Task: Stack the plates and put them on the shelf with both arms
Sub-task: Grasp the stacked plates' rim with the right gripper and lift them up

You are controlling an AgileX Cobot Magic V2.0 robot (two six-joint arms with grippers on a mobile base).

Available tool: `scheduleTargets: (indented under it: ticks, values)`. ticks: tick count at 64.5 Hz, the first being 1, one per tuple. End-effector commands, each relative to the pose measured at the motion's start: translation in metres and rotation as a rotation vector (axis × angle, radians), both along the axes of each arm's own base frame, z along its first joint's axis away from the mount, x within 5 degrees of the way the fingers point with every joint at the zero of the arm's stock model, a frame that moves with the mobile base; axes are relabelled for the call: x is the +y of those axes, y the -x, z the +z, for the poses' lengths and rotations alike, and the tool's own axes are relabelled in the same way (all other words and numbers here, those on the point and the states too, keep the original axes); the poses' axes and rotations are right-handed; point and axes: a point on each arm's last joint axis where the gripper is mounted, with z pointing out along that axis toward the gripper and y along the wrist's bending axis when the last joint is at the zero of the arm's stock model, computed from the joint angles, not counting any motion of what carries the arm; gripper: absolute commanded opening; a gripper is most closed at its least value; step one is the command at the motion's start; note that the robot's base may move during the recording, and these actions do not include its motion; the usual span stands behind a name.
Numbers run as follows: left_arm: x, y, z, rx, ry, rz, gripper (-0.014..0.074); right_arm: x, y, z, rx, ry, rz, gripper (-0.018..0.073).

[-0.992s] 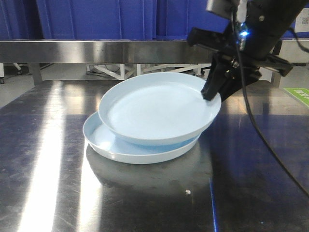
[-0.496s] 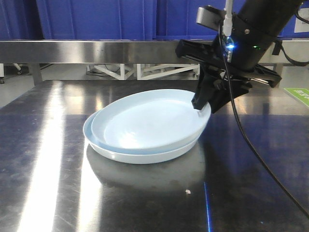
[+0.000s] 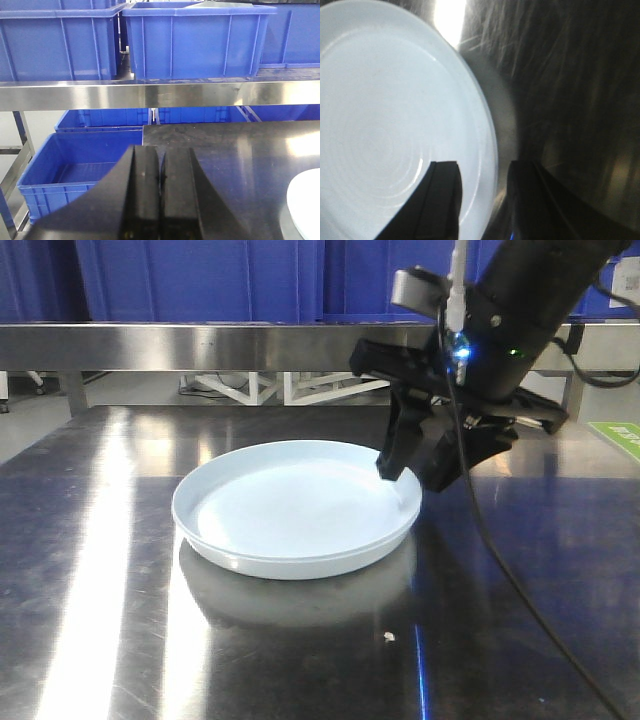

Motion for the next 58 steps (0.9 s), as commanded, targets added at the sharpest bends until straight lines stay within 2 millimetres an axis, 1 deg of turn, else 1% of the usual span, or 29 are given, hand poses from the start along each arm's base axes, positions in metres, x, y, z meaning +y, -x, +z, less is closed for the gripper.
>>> scheduleTargets:
  ticks: [1,12,25,29,34,36,48,58]
  values:
    - [0.001,0.000,0.017,-0.104,0.015,0.013,0.0082,0.004,0.000,0.018,-0.069,-0.032,-0.006,0.0363]
    - [0.001,0.000,0.017,-0.104,0.015,0.013,0.0082,0.007,-0.001,0.012,-0.057,-0.027,0.000,0.0363]
    - [0.001,0.000,0.017,-0.104,0.015,0.013,0.0082,0.010,0.000,0.013,-0.066,-0.029,0.006,0.0360]
    - [0.001,0.000,0.017,-0.104,0.015,0.013,0.0082,0.010,0.000,0.013,-0.067,-0.029,0.006,0.0344]
    - [0.001,0.000,0.017,-0.104,0.015,0.013,0.0082,0.010,0.000,0.013,-0.067,-0.029,0.006,0.0278]
    - [0.001,0.000,0.017,-0.104,0.015,0.013,0.0082,0.010,-0.001,0.013,-0.069,-0.030,0.005,0.0230]
    - [0.001,0.000,0.017,-0.104,0.015,0.013,0.0082,0.011,-0.001,0.013,-0.078,-0.034,-0.004,0.0043]
    - [0.001,0.000,0.017,-0.104,0.015,0.013,0.0082,0.009,-0.003,0.024,-0.143,-0.044,-0.020,0.0052]
